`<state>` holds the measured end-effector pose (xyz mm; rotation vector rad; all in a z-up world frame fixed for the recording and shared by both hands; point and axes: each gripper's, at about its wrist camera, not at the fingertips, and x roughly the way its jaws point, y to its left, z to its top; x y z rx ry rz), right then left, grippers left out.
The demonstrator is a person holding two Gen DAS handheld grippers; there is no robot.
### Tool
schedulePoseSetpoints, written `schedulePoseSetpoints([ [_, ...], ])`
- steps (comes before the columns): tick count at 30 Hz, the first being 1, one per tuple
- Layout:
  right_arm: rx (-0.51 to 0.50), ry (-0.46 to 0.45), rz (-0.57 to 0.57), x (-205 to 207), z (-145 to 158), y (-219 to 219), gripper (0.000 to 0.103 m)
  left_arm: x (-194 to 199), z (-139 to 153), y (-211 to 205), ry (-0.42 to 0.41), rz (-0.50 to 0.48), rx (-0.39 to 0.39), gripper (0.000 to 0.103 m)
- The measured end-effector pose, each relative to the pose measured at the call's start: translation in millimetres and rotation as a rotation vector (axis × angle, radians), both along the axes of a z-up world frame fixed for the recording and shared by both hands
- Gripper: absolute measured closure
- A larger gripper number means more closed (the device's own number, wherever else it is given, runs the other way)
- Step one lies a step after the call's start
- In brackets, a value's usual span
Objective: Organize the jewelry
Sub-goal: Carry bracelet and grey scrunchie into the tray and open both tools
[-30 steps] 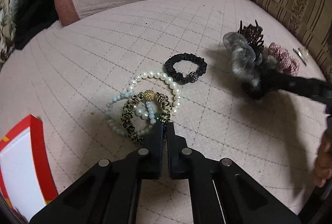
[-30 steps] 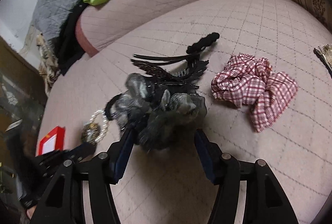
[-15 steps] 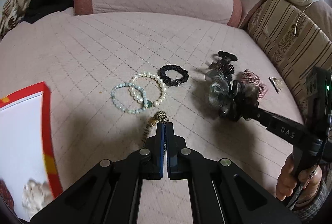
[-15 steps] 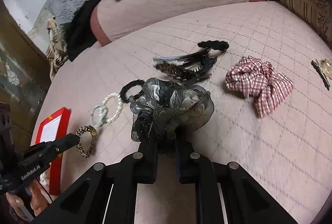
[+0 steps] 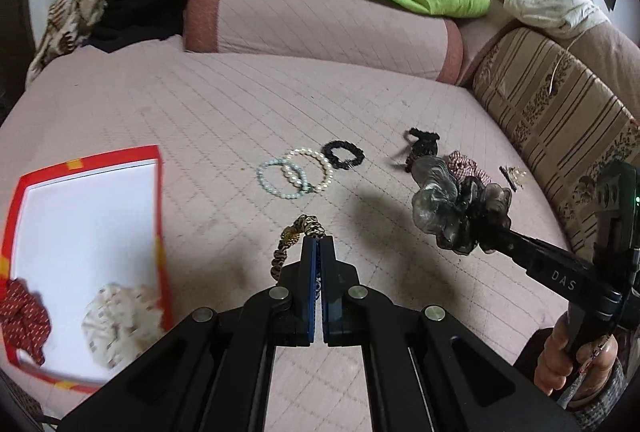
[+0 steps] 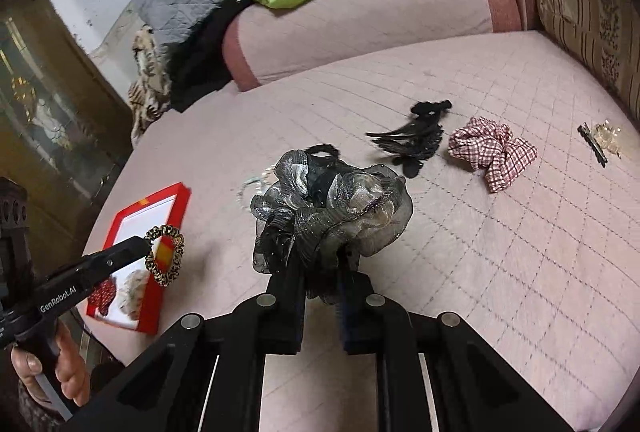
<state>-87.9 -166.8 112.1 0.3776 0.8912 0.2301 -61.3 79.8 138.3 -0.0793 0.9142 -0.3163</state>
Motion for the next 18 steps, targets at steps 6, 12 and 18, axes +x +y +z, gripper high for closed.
schedulePoseSetpoints([
  [6, -0.019, -0.043, 0.075, -11, 24, 30, 0.089, -17, 24, 44, -0.048, 0.069, 0.018, 0.101],
  [12, -0.054, -0.073, 0.191, 0, 42, 88, 0.089, -12, 38, 120, -0.064, 0.201, 0.059, 0.101],
  [18, -0.1, -0.092, 0.316, 21, 51, 160, 0.089, 9, 38, 201, -0.054, 0.335, 0.053, 0.101],
])
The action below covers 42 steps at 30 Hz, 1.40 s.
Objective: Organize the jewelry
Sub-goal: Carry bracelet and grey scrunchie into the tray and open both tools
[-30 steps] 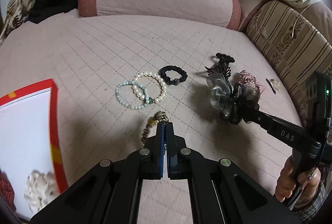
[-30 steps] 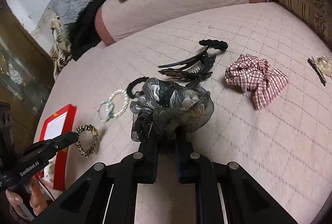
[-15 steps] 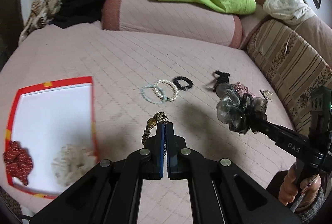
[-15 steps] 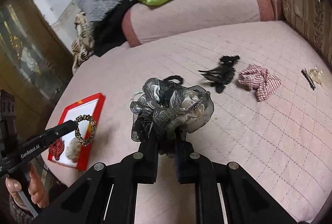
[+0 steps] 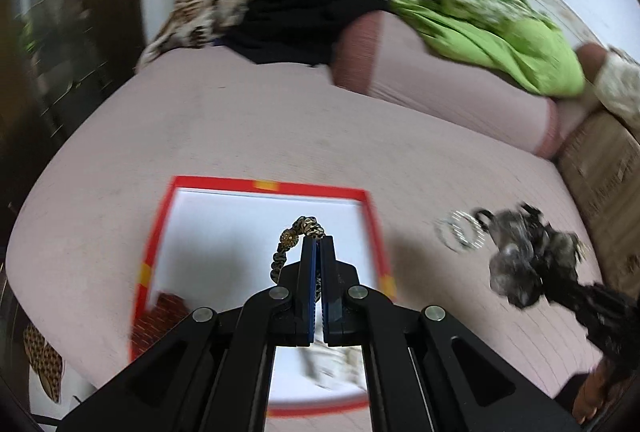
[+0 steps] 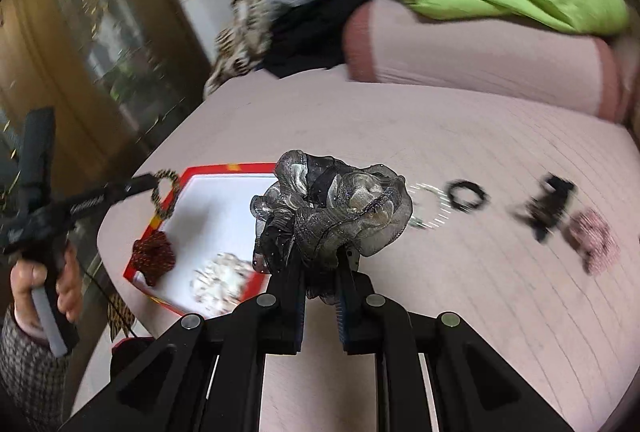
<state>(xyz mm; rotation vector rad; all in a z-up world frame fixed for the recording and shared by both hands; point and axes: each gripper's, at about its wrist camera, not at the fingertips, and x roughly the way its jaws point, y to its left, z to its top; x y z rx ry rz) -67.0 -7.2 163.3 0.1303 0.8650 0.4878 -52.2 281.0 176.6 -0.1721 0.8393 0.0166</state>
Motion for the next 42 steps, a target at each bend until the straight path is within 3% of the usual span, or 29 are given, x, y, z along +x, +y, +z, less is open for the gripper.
schedulePoseSetpoints([
  [10, -0.057, 0.021, 0.115, 41, -17, 93, 0.089, 53, -38, 73, 0.071, 0.136, -0.008, 0.101],
  [21, -0.073, 0.111, 0.126, 96, -60, 144, 0.089, 106, -88, 104, 0.166, 0.2, 0.043, 0.101],
  [29, -0.118, 0.129, 0.139, 125, -87, 166, 0.088, 128, -100, 110, 0.182, 0.215, 0.084, 0.101],
  [32, -0.108, 0.143, 0.134, 130, -94, 162, 0.077, 132, -102, 109, 0.178, 0.229, 0.088, 0.1],
  [34, -0.085, 0.152, 0.138, 131, -95, 157, 0.063, 133, -103, 110, 0.189, 0.233, 0.08, 0.096],
  [36, -0.055, 0.141, 0.145, 127, -89, 148, 0.058, 129, -100, 110, 0.184, 0.228, 0.061, 0.081],
  [39, -0.027, 0.096, 0.135, 112, -75, 129, 0.042, 119, -88, 110, 0.15, 0.22, 0.052, 0.07],
  [42, -0.048, 0.082, 0.07, 101, -74, 112, 0.041, 104, -74, 107, 0.119, 0.216, 0.048, 0.064],
])
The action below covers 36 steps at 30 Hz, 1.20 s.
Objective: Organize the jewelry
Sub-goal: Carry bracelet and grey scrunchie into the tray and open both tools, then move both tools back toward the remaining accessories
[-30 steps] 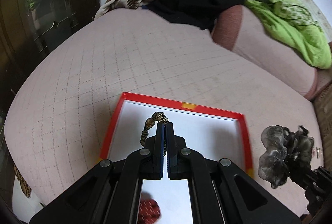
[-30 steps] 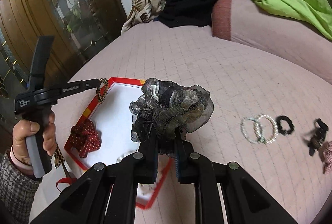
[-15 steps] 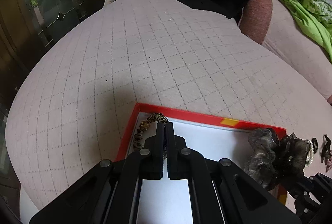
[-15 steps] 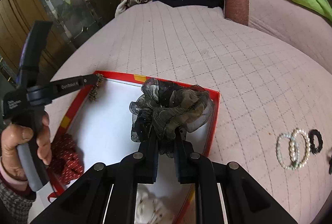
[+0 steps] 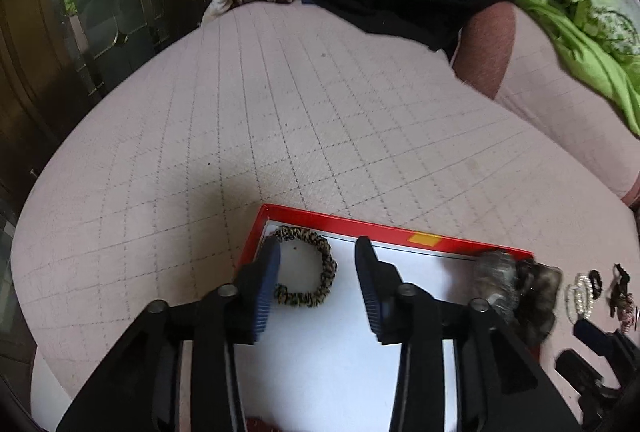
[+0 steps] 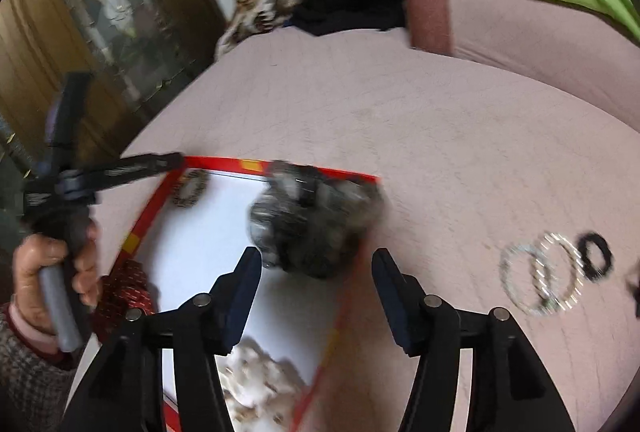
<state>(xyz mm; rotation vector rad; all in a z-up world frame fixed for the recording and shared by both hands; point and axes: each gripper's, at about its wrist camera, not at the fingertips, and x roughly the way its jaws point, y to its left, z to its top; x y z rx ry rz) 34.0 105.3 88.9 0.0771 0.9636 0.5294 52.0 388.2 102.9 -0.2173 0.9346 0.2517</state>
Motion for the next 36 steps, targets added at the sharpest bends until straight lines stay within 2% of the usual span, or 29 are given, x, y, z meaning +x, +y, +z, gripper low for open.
schedulePoseSetpoints([
  [2, -0.03, 0.03, -0.015, -2, -11, -3, 0.041, -12, 9, -3, -0.015, 0.006, 0.001, 0.064],
  [3, -0.049, 0.05, -0.017, -2, -18, -2, 0.046, -17, 12, -3, -0.02, 0.009, -0.003, 0.064],
  [4, -0.057, 0.066, -0.021, -2, -24, -2, 0.063, -24, 16, -5, -0.029, 0.012, -0.012, 0.064],
  [6, -0.049, 0.115, -0.012, -1, -36, 0, 0.085, -35, 21, -8, -0.042, 0.01, -0.027, 0.063],
  [9, -0.031, 0.128, -0.017, -5, -39, 1, 0.094, -53, 25, -14, -0.055, 0.01, -0.041, 0.063],
  [18, -0.05, 0.134, -0.073, -47, -35, -8, 0.091, -89, 33, -41, -0.073, -0.011, -0.058, 0.063],
  [21, -0.012, 0.128, -0.056, -61, -29, -12, 0.088, -95, 39, -60, -0.071, -0.041, -0.041, 0.062],
  [23, 0.011, 0.111, -0.056, -74, -19, -17, 0.074, -99, 45, -77, -0.077, -0.075, -0.039, 0.062],
  [24, 0.01, 0.091, -0.056, -84, -13, -21, 0.063, -102, 48, -88, -0.081, -0.097, -0.036, 0.059],
  [25, 0.005, 0.073, -0.059, -90, -9, -29, 0.057, -104, 51, -97, -0.086, -0.113, -0.033, 0.058],
  [28, -0.01, 0.049, -0.097, -107, -4, -68, 0.057, -111, 60, -127, -0.1, -0.167, -0.025, 0.051],
  [36, -0.009, 0.124, -0.319, -143, -23, -207, 0.056, -112, 57, -207, -0.063, -0.306, -0.021, 0.051],
])
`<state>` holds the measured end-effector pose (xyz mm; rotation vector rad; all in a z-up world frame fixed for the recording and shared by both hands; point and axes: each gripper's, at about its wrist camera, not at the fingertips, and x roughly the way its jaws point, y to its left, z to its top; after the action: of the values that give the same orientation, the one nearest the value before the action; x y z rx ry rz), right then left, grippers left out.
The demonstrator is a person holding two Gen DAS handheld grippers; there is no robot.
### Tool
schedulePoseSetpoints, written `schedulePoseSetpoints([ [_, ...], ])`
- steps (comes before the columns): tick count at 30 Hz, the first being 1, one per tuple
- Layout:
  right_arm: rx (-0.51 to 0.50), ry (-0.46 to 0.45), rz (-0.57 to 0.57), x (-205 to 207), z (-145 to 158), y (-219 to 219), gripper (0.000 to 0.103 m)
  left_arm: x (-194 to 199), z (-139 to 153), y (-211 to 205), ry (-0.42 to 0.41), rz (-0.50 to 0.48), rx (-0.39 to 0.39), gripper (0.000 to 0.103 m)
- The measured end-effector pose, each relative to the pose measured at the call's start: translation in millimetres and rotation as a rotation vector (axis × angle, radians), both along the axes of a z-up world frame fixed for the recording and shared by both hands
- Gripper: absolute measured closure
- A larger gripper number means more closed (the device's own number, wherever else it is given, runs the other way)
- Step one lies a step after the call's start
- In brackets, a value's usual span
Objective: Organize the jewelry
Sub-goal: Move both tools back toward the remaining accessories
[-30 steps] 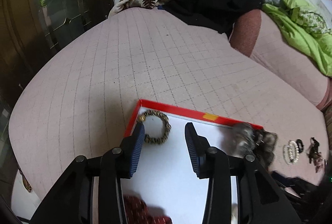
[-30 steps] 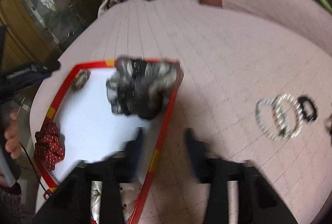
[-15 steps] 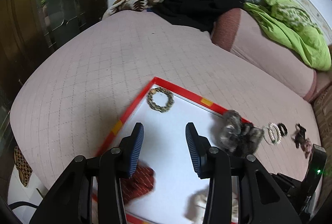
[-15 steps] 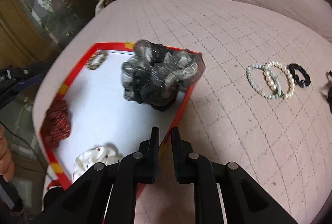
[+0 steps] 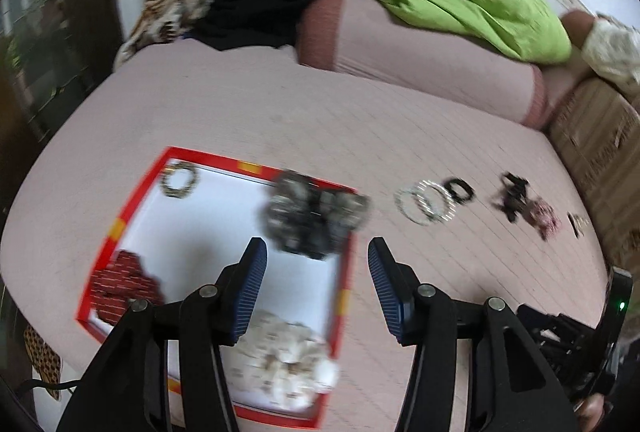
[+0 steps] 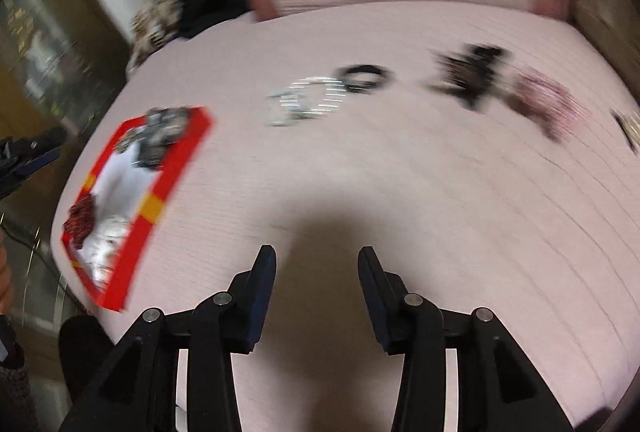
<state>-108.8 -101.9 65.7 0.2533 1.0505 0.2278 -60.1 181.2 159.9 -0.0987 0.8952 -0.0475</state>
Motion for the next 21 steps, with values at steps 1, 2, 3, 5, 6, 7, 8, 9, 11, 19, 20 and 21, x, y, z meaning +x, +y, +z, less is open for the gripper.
schedulePoseSetpoints([
  [1, 0.002, 0.001, -0.03, -4, -1, -17, 0.056, 1, -3, -10, 0.01, -0.016, 0.001, 0.051],
  [2, 0.004, 0.001, -0.051, -8, -1, -31, 0.055, 1, -5, -20, 0.02, -0.03, 0.001, 0.051],
  [3, 0.003, -0.001, -0.079, -12, -1, -47, 0.052, 2, -9, -28, 0.031, -0.041, 0.001, 0.051],
  [5, 0.0, -0.005, -0.123, -17, -1, -73, 0.051, 5, -16, -45, 0.054, -0.063, -0.006, 0.051],
  [6, 0.001, -0.006, -0.147, -19, -1, -85, 0.051, 6, -18, -51, 0.062, -0.071, -0.007, 0.051],
  [7, 0.003, -0.008, -0.166, -20, -2, -95, 0.051, 9, -22, -60, 0.07, -0.081, -0.003, 0.051],
  [8, 0.006, -0.009, -0.184, -21, -3, -105, 0.051, 10, -25, -65, 0.073, -0.086, 0.002, 0.051],
  [9, 0.011, -0.012, -0.202, -22, -3, -115, 0.051, 12, -27, -71, 0.076, -0.092, 0.008, 0.051],
  [11, 0.02, -0.015, -0.227, -22, -4, -127, 0.051, 17, -34, -81, 0.083, -0.099, 0.019, 0.051],
  [19, 0.021, -0.02, -0.252, -9, -12, -147, 0.048, 45, -65, -97, 0.14, -0.098, 0.033, 0.051],
  [20, 0.021, -0.024, -0.253, -5, -12, -148, 0.048, 49, -68, -99, 0.143, -0.1, 0.033, 0.051],
  [21, 0.025, -0.026, -0.252, -2, -13, -149, 0.048, 53, -71, -100, 0.147, -0.101, 0.033, 0.051],
])
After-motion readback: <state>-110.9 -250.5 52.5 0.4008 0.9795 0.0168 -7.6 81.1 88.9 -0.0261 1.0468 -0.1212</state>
